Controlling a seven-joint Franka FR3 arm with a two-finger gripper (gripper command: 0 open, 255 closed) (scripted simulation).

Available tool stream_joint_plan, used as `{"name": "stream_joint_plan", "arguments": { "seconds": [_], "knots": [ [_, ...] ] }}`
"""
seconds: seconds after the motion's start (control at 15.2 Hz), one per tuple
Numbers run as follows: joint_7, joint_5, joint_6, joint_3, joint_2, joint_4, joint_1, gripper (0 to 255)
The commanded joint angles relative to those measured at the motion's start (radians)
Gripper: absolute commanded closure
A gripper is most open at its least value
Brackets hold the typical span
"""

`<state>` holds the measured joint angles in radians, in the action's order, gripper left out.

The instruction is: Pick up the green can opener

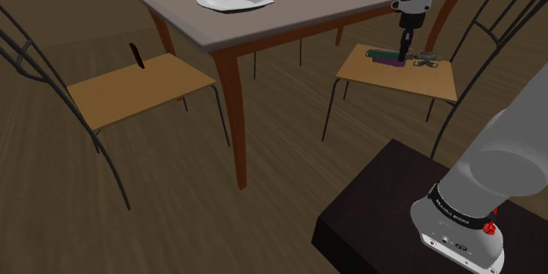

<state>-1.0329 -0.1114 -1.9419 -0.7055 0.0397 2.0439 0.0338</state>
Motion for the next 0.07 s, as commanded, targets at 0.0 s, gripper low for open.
{"name": "stream_joint_plan", "arguments": {
  "seconds": [0.0],
  "knots": [
    [0.0,-0.001,0.007,0.0,0.003,-0.005,0.0,255]
  ]
}}
